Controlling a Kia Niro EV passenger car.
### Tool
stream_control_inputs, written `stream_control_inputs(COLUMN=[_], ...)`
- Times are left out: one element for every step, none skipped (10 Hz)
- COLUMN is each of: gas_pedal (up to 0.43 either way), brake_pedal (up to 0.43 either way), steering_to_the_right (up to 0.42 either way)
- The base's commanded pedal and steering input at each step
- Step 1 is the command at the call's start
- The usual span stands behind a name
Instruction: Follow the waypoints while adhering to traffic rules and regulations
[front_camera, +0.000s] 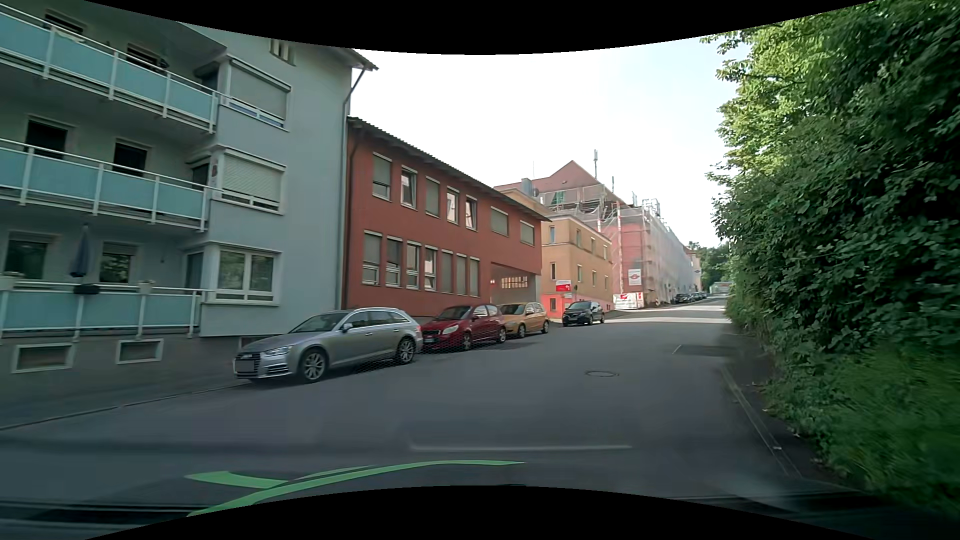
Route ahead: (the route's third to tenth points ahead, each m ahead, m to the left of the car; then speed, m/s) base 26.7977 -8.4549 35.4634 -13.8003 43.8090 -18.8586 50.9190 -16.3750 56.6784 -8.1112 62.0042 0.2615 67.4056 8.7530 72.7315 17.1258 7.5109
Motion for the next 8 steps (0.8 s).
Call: stream_control_inputs(gas_pedal=[0.220,0.220,0.220,0.220,0.220,0.220,0.220,0.220], brake_pedal=[0.000,0.000,0.000,0.000,0.000,0.000,0.000,0.000], steering_to_the_right=[0.228,0.223,0.217,0.206,0.197,0.191,0.184,0.173])
